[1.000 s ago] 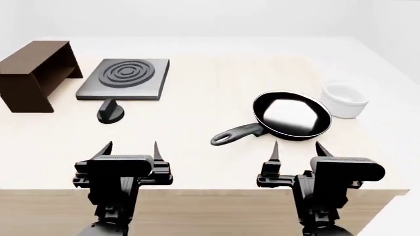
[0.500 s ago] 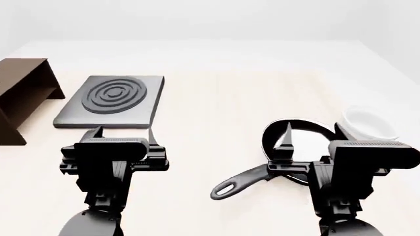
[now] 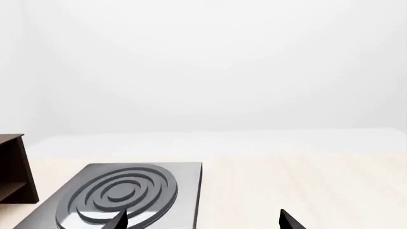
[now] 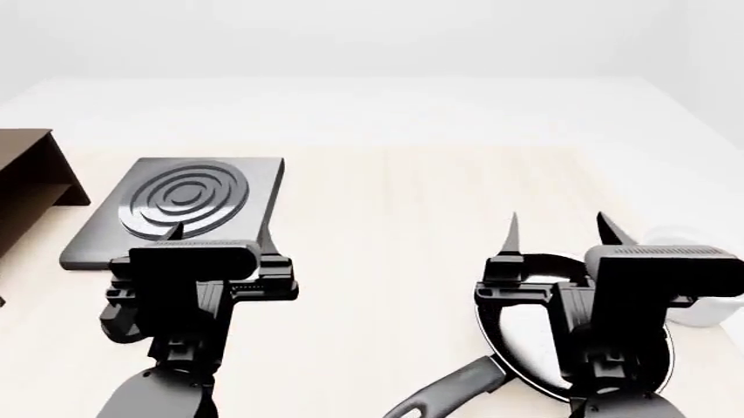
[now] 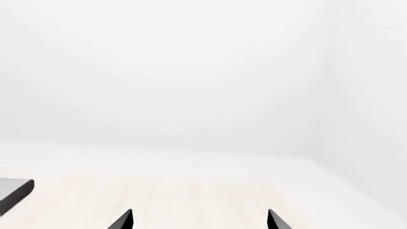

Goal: Put the frying pan on top of the cabinet.

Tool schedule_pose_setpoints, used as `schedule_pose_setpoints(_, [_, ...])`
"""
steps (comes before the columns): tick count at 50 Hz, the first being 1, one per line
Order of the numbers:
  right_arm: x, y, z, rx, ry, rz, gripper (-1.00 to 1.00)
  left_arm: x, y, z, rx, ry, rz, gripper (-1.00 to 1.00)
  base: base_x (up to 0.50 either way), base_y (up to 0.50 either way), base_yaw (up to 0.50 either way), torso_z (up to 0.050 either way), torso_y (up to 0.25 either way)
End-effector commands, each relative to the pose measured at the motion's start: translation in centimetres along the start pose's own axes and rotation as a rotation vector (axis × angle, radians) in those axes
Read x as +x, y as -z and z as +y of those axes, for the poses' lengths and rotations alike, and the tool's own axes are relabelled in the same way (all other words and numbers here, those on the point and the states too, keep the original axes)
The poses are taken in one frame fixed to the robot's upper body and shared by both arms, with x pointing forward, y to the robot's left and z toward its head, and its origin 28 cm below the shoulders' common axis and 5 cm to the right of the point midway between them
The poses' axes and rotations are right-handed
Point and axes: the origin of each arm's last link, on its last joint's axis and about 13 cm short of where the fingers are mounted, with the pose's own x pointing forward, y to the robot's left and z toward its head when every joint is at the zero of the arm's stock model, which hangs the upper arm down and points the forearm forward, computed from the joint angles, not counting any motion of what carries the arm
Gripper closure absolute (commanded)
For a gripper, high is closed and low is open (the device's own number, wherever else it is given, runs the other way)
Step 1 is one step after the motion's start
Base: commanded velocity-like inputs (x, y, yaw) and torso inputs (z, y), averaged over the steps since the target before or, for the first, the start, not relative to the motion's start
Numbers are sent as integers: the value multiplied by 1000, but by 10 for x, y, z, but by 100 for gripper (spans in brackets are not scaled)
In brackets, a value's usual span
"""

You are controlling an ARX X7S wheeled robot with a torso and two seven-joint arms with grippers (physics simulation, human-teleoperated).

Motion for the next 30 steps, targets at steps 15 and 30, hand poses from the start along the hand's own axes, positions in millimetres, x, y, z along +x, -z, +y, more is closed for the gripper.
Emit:
schedule_pose_setpoints(15, [-37,-79,-11,-47,20,-345,-100,-2,2,0,0,7,10,-100,0,0,0,0,0])
schedule_pose_setpoints(30, [-31,-73,-11,-50,19,-309,-100,-7,-47,7,226,352,334,-100,0,0,0,0,0])
